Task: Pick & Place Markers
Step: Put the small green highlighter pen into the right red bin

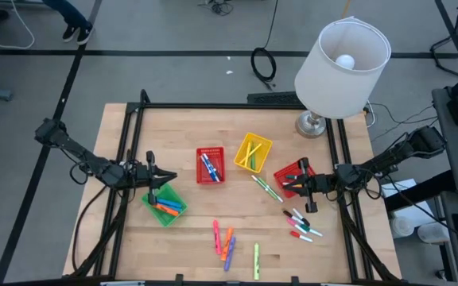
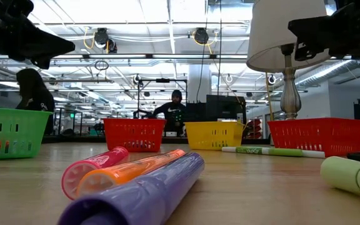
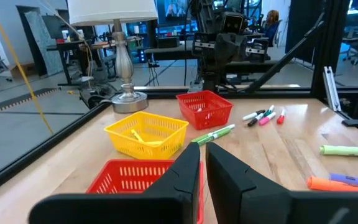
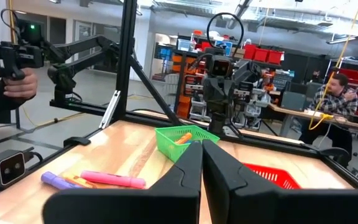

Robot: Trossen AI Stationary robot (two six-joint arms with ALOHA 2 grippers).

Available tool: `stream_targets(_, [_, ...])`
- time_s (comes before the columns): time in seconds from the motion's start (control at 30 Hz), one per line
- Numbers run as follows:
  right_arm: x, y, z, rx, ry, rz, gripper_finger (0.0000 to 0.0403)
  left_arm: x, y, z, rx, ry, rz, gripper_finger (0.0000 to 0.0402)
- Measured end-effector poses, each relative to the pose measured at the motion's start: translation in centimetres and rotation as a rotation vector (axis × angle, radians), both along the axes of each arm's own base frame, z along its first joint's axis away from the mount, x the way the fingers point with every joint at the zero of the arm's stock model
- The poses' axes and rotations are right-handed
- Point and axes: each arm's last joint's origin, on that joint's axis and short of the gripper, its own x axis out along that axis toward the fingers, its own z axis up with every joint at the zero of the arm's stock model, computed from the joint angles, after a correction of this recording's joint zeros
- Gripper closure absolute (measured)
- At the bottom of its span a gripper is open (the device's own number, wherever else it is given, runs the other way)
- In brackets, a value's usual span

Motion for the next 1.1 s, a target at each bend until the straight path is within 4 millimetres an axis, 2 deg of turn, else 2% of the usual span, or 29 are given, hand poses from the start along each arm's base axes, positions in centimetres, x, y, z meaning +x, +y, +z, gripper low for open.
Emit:
stream_targets(0.7, [-0.01, -0.01, 0.06, 0.002, -0.006, -0.001, 0.0403, 0.00, 0.00, -0.02, 0.012, 0.003, 0.001, 0.0364])
stream_targets(1.1, [0.03, -0.21, -0.02, 0.043, 0.009, -0.072, 0.0403, 0.00, 0.00, 0.44, -0.057, -0.046, -0.001, 0.0364])
